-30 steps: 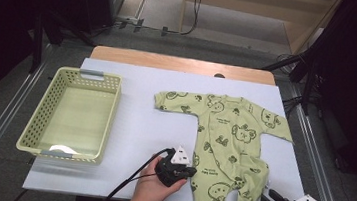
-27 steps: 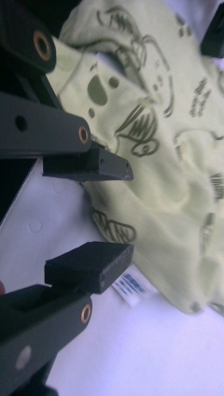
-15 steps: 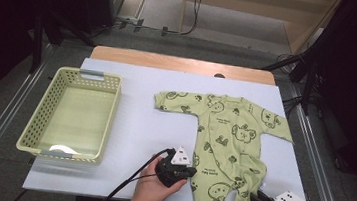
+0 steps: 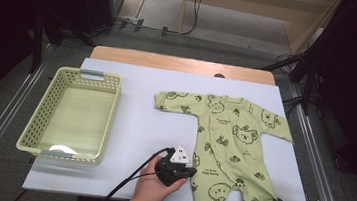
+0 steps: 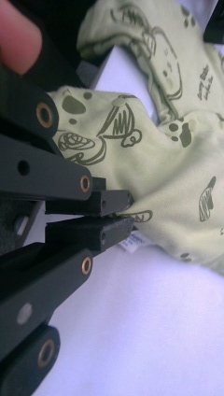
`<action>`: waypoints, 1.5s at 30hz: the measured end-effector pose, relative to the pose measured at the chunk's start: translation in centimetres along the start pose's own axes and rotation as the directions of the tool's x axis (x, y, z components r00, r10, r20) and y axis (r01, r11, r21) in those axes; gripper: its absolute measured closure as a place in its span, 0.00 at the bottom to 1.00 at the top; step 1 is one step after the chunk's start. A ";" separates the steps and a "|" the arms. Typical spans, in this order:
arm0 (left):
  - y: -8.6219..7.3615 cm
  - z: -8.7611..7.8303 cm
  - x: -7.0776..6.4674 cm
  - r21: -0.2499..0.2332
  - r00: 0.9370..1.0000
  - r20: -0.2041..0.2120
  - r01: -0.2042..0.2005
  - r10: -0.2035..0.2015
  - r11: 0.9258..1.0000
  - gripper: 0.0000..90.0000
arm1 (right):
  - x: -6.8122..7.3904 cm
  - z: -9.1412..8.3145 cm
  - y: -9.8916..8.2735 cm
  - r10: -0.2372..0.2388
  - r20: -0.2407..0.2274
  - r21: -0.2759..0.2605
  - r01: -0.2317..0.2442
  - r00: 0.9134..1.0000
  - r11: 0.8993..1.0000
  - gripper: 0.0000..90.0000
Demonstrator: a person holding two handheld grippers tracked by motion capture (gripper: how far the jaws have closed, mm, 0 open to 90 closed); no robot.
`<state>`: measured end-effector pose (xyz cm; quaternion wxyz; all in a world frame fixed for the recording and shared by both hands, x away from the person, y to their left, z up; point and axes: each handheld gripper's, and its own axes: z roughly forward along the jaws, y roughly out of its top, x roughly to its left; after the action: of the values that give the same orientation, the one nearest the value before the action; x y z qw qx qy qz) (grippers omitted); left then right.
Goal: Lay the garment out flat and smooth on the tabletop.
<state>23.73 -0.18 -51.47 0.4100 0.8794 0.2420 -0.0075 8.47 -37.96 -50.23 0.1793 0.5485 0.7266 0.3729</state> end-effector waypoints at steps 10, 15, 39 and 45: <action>-0.5 -1.2 0.6 -0.013 1.000 -0.008 0.003 -0.003 1.000 1.00 | 1.1 -0.1 0.6 -0.028 -0.007 -0.063 0.027 1.000 0.998 0.71; -0.6 -1.0 0.7 -0.004 1.000 -0.007 0.005 -0.005 1.000 1.00 | 2.4 0.3 0.8 -0.061 -0.078 -0.079 0.055 0.995 0.995 0.74; -0.3 -2.5 0.2 -0.043 0.999 0.040 -0.028 0.030 0.999 1.00 | 6.8 4.0 0.5 -0.129 -0.222 0.084 0.151 0.966 0.985 0.86; -0.8 -2.3 0.9 -0.012 0.999 0.051 -0.009 0.010 1.000 0.99 | 7.0 4.1 0.3 -0.159 -0.208 0.082 0.179 0.965 0.980 0.80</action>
<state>23.76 2.23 -50.71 0.4212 0.8776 0.2274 -0.0265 9.10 -30.04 -51.65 0.1086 0.4523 0.8030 0.3725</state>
